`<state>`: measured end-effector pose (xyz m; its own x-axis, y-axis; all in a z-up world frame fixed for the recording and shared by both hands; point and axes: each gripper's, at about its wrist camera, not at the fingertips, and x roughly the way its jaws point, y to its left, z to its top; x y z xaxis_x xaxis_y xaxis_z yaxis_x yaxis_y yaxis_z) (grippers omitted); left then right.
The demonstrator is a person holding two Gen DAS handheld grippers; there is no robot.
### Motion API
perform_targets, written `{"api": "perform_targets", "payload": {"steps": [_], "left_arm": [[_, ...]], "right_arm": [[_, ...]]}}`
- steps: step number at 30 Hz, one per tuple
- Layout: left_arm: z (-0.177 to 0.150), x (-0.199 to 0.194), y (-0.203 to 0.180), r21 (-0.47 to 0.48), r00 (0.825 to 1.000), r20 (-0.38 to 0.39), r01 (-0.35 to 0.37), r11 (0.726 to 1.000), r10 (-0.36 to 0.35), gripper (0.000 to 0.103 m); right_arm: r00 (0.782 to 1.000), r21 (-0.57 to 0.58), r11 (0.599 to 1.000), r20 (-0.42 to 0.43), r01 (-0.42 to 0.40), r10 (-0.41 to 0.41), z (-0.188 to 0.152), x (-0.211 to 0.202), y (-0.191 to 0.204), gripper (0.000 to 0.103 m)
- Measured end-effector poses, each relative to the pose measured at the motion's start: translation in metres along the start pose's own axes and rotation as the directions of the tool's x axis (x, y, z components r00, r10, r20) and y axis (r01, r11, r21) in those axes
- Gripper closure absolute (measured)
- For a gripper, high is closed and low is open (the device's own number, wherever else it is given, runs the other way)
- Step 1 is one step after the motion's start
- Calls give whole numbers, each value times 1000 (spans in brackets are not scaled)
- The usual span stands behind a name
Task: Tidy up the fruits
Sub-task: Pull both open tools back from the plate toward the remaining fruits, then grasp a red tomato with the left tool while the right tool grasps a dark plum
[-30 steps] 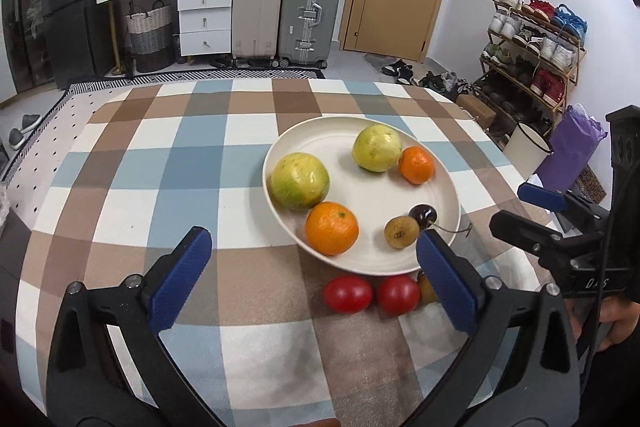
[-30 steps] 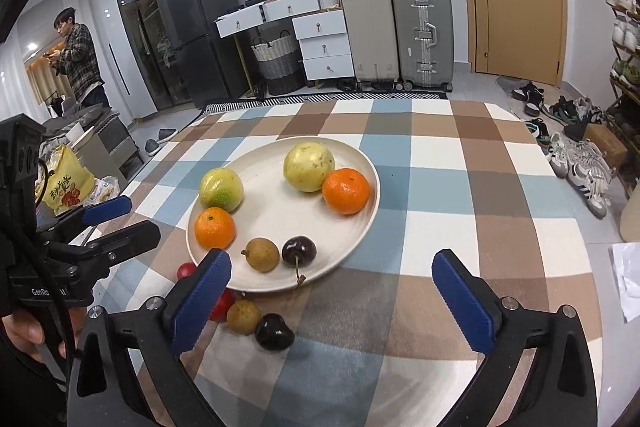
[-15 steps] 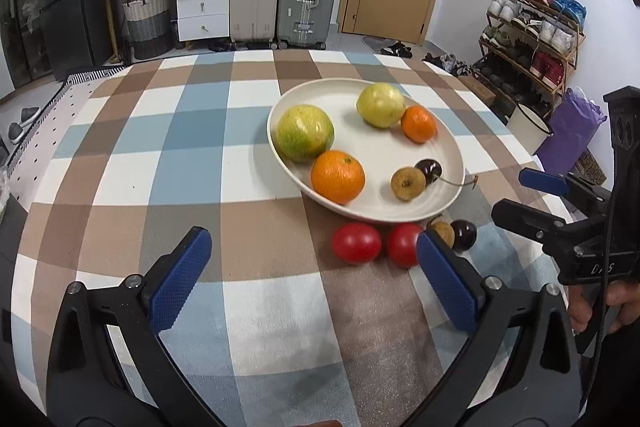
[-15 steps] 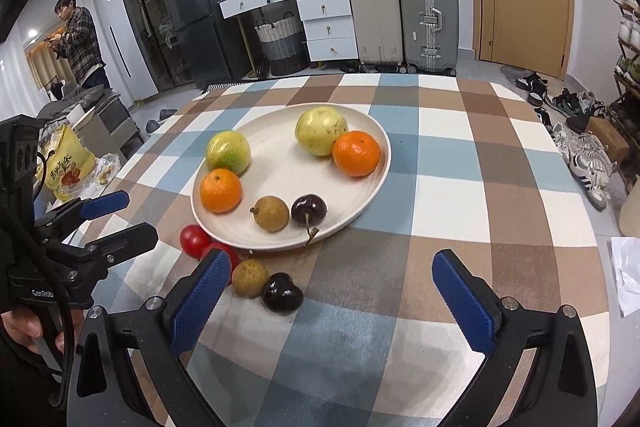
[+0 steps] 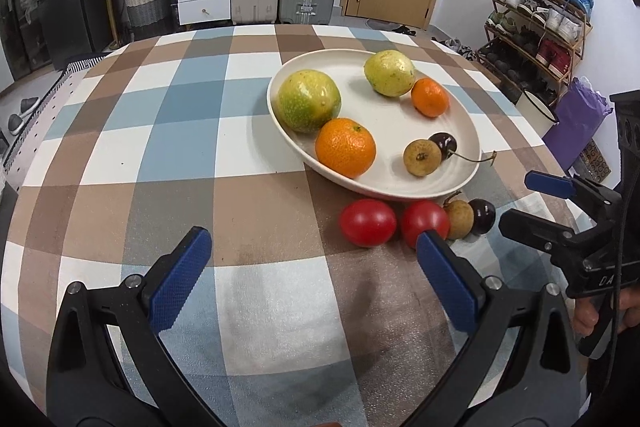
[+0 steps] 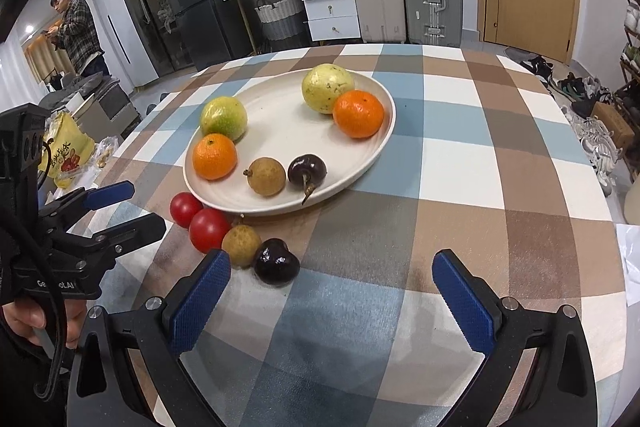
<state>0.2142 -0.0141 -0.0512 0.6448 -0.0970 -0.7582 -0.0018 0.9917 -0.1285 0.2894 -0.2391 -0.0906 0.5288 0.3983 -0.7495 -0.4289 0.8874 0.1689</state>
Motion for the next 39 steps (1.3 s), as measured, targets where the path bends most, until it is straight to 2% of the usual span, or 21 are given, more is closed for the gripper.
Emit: {"api": "perform_targets", "payload": {"steps": [7,24,31,39], "left_arm": [[-1,9,5,-23,1000,-21,1,1000,-1,1],[4,25,1,-5,999,-47,-9,1000,8,1],[6,31,4,-19,998,-60,-1,1000,0,1],[7,33,3,-11,998,-60,0,1000,0,3]], "right_arm": [[1000,-27,1000,-27,10,-11,-5,8,4,1],[991,-123,987,-81,99,-109,-7,23,16,1],[990,-147,984,-87,98,-111,-5,25,20,1],[993,-160,984,-73,77,-89,-4,22,23,22]]}}
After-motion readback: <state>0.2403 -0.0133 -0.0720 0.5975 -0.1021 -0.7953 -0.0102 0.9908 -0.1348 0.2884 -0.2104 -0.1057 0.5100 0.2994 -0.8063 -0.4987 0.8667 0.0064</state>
